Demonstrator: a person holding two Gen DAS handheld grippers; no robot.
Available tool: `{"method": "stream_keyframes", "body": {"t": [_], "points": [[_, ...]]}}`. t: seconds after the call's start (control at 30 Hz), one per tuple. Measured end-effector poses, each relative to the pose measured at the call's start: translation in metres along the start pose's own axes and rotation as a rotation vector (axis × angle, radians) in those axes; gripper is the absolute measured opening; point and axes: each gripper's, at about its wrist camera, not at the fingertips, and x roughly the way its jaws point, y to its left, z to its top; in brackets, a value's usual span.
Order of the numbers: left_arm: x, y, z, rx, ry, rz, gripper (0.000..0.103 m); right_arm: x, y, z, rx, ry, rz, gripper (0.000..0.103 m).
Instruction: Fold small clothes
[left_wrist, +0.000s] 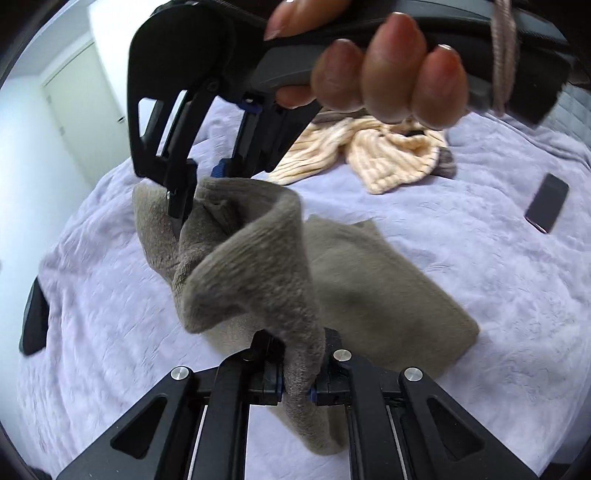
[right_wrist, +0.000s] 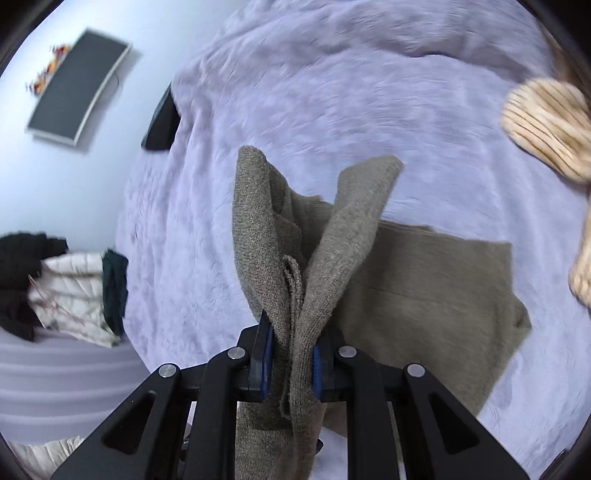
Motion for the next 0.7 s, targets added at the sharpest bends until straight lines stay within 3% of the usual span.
{"method": "stream_keyframes", "body": {"t": [0.13,0.43,0.57,0.67,0.7], "points": [[0.021,-0.044,0.011,0.079,0.045,-0.056,0.010,-0.023,-0.072,-0.034,0.133,-0.066,0.036,0.018],[0.058,-0.119,-0.015,0.215,0.166,-0.125,0.010,0.019,-0.212,-0.124,0.413,-0.082,0.062,0.020],[0.053,-0.119,-0.019,0.180,0.185,-0.125,0.010,0.025,-0.227,-0.143,0.496,-0.130,0.186,0.023],[0.040,-0.106,-0.019,0.128,0.203,-0.146,0.010,0.021,-0.225,-0.144,0.488,-0.120,0.179,0.029],[0.037,-0.101,-0.018,0.111,0.208,-0.148,0.011,0.017,-0.225,-0.145,0.481,-0.120,0.165,0.037]]}}
